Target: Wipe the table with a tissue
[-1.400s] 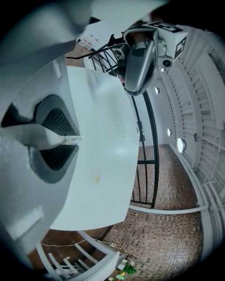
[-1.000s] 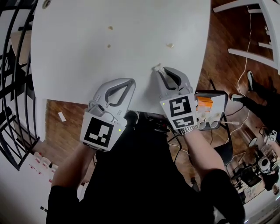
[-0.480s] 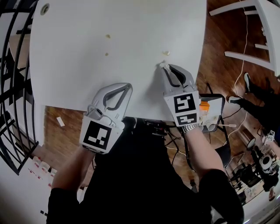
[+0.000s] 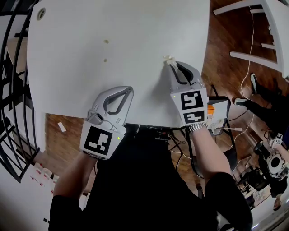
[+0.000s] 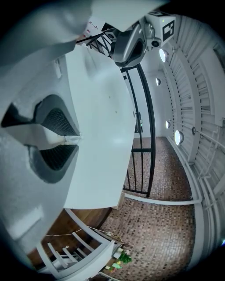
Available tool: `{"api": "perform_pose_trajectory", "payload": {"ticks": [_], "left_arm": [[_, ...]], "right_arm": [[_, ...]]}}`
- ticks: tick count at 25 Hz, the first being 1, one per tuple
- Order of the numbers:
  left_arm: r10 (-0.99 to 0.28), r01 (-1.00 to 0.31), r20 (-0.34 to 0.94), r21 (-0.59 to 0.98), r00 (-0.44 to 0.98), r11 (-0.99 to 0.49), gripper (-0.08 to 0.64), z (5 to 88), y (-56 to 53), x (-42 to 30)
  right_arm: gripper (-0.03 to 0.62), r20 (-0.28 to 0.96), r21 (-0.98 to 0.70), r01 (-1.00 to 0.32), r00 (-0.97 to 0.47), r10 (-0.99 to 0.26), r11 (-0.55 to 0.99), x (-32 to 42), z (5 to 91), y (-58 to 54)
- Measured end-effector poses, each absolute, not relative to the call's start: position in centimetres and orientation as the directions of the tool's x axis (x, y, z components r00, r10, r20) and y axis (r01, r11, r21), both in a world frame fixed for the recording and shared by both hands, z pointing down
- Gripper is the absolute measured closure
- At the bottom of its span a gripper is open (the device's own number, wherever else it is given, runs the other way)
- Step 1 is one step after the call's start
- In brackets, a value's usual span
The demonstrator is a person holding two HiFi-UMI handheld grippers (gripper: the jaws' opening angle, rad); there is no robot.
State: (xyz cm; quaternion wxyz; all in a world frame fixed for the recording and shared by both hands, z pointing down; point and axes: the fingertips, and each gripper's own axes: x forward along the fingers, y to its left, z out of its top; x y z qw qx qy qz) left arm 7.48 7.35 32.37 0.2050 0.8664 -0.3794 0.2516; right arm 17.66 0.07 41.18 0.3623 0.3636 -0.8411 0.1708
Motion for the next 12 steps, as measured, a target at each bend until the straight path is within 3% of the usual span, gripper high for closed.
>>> {"api": "perform_pose_trajectory", "payload": {"ticks": [12], "left_arm": [[-0.562, -0.778, 0.603, 0.166, 0.566, -0.606, 0.544, 32.63, 6.40, 6.81]], "right_arm": [[0.538, 0.742, -0.037, -0.714, -0.488, -0.459, 0.700, 16.67, 41.76, -1.04]]}}
